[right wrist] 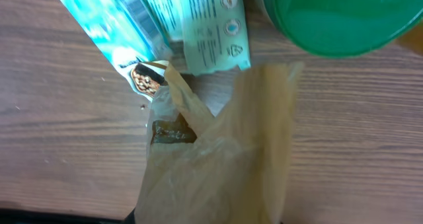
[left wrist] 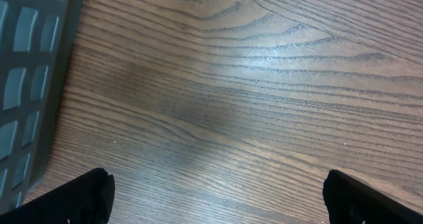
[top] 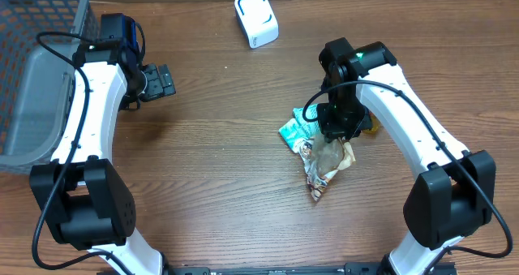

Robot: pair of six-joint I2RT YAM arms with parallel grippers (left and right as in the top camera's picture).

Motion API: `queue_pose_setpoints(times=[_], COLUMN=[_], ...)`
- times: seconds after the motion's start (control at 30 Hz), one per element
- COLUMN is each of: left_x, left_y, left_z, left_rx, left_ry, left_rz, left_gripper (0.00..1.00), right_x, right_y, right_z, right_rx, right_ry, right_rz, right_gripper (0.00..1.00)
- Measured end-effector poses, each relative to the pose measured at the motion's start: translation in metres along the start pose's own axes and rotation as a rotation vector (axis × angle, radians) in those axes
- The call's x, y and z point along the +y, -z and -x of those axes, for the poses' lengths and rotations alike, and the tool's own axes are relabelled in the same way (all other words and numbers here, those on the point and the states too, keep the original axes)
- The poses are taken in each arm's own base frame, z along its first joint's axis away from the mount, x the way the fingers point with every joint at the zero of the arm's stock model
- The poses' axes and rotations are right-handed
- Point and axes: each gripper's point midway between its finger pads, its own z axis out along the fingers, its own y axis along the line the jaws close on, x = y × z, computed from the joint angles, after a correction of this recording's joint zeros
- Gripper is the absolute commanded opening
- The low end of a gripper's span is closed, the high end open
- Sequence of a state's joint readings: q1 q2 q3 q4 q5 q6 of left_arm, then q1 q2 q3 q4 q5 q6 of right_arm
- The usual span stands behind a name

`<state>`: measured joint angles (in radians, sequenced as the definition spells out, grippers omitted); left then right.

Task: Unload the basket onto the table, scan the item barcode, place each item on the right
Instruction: 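Bring the PanTree bag back down beside the light-green packs, then set the PanTree bag on the table and open the right gripper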

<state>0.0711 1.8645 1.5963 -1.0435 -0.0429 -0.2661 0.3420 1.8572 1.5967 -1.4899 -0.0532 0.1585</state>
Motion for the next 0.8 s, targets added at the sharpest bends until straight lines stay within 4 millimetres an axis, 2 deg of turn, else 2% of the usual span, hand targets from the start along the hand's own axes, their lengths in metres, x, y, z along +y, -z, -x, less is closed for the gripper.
queue_pose_setpoints(times=[0.13,0.37,0.6,0.8], left_x=[0.0,0.0,0.0,0.0], left_y=[0.0,0.0,0.0,0.0], left_z=[0.0,0.0,0.0,0.0], left_rx=[0.0,0.0,0.0,0.0], left_ry=[0.0,0.0,0.0,0.0], left_rz=[0.0,0.0,0.0,0.0], left_gripper=[1.0,1.0,1.0,1.0], right_x=[-0.002,0.0,0.031,0.035], right_y=[0.0,0.0,0.003,-0.002], right_z=[-0.001,-0.001,-0.012,0.001], right_rx=[0.002,0.005,0.044,-0.016], right_ry=[0.029,0.056,0.207,0.265], right_rz=[-0.009,0.0,0.188,0.205], right_gripper=[0.08,0.07,0.08,0.1])
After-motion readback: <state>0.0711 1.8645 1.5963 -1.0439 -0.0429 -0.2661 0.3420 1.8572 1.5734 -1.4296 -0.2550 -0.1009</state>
